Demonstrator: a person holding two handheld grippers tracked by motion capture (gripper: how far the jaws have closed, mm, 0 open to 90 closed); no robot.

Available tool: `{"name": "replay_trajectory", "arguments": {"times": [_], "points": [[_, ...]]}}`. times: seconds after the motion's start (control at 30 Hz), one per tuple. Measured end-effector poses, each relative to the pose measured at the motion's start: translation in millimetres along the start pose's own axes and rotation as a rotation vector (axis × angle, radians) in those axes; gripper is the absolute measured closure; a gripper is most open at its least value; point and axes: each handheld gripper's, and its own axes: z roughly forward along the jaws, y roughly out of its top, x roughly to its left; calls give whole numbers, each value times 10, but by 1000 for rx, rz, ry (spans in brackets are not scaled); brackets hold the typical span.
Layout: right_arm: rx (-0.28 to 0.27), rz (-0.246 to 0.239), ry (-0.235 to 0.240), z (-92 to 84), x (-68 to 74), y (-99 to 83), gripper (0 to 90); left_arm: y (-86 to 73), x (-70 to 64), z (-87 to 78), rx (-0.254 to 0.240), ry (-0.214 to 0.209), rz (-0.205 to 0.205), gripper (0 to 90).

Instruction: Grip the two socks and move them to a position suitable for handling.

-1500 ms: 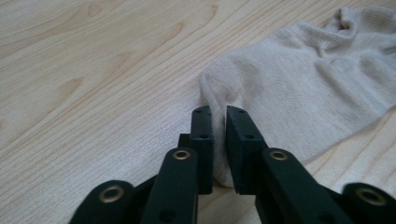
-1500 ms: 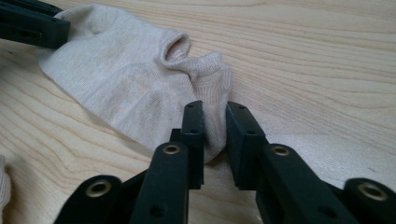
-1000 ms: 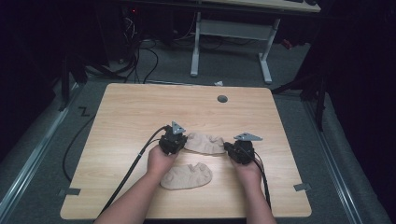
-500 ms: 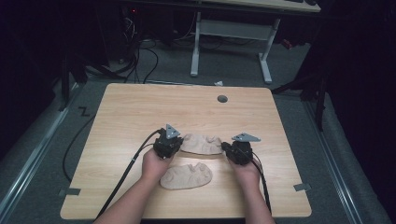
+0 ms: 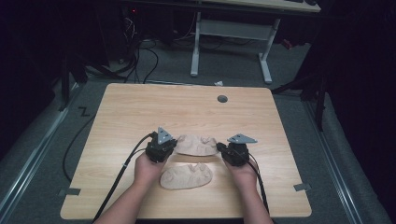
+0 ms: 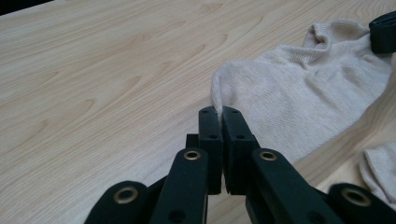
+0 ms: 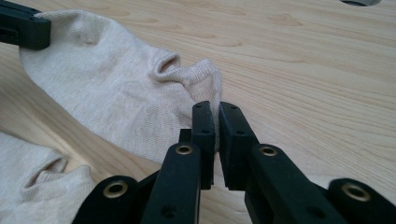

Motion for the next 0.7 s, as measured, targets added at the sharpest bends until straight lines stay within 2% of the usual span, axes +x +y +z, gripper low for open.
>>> {"name": "replay_trajectory", "arguments": {"times": [0.13, 0.23, 0.3, 0.43, 0.53, 0.7], "points": [[-1, -18, 13, -20, 69, 6, 858, -56, -12, -81, -22, -7, -6, 878], [14, -74, 10, -36, 171, -34, 858, -111, -30, -172, -42, -10, -4, 877], [16, -92, 15, -67, 223, -62, 858, -164, -53, -241, -51, -14, -2, 877], [-17, -102, 31, -184, 315, -73, 858, -275, -102, -399, -67, -27, -12, 878], [-34, -132, 40, -257, 388, -79, 858, -332, -129, -506, -73, -33, -18, 878], [-40, -163, 61, -341, 496, -128, 858, -416, -223, -676, -81, -48, -3, 878]]}}
